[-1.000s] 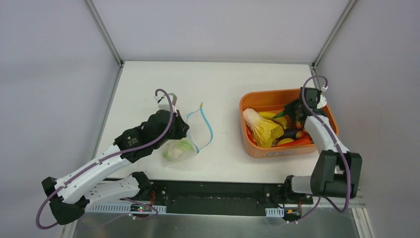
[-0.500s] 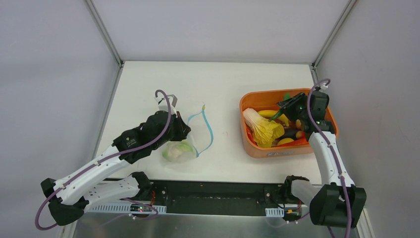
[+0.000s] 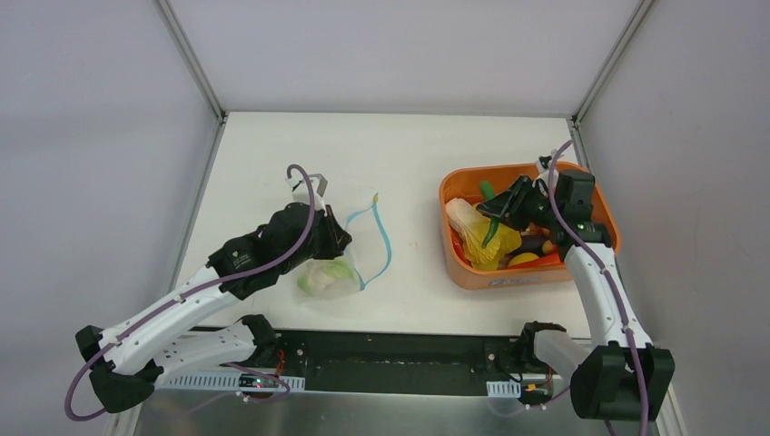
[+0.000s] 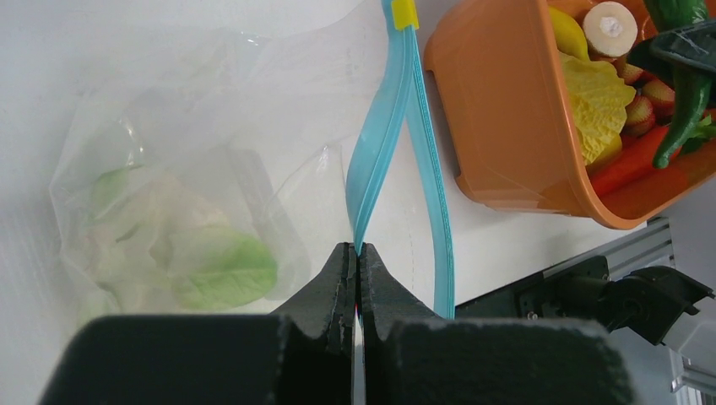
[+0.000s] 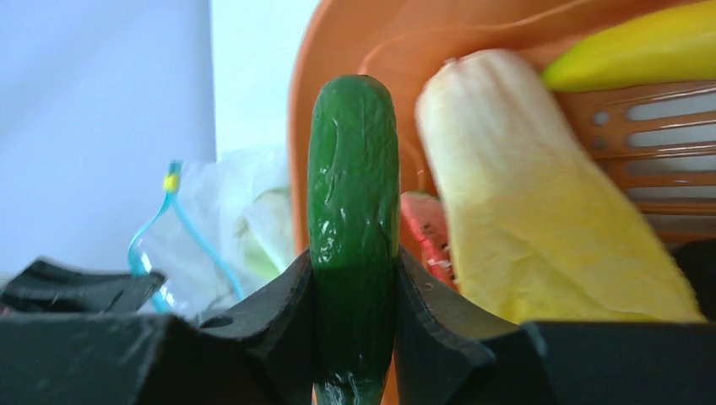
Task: Place the food in the zip-top bag and seal the zipper
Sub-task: Place the fake vegetable in the zipper food storage bag.
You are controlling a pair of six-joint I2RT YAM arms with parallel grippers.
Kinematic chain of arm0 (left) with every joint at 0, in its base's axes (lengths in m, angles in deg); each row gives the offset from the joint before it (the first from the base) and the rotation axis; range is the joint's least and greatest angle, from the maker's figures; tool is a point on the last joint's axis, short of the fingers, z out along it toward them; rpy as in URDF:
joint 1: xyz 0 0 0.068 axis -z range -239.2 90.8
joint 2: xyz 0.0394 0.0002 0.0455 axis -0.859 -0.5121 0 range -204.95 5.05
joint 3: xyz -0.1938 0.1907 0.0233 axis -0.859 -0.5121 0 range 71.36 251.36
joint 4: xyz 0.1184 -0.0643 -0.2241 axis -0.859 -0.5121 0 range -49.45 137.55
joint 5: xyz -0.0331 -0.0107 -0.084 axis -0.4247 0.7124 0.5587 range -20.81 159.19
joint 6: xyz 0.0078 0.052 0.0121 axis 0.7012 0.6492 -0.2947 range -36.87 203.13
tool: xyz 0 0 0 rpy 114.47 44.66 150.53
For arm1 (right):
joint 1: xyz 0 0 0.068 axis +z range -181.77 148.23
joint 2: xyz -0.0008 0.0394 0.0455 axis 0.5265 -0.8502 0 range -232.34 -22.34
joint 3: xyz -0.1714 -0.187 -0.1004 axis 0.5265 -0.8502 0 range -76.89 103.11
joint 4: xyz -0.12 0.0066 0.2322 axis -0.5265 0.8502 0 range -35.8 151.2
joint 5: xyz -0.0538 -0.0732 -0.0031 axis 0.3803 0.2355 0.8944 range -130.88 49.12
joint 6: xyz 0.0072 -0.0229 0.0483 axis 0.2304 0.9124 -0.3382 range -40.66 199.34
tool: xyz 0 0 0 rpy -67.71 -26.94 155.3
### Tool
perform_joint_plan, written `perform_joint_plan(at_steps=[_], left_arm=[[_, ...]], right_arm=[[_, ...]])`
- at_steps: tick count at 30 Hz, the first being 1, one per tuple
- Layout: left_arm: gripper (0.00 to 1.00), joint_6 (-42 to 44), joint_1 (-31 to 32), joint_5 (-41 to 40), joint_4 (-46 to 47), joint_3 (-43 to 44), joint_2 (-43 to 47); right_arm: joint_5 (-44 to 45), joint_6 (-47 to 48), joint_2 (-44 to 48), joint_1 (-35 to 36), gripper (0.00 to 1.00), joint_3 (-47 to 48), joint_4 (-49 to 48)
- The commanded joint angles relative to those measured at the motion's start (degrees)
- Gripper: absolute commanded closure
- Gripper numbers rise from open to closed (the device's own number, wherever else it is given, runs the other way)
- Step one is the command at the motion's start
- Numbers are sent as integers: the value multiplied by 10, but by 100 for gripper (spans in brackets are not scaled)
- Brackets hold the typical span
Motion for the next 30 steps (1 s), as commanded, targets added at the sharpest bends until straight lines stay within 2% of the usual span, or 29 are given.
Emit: perform_joint_plan(at_steps=[1, 7, 14, 25, 30], left_arm=[[100, -9, -5, 13, 15, -1, -6], [100, -10, -5, 20, 20, 1, -11], [100, -11, -5, 31, 23, 4, -16], [100, -1, -5, 71, 28, 19, -37], [100, 1, -5, 74, 30, 19, -37]], right_arm=[[-120, 35, 47, 35, 74, 20, -33], [-159, 40, 54, 126, 75, 41, -43], [-151, 26, 43, 243, 75, 54, -62], [-68, -5, -79, 401, 74, 111, -68], [-20, -18, -146, 447, 74, 130, -50]])
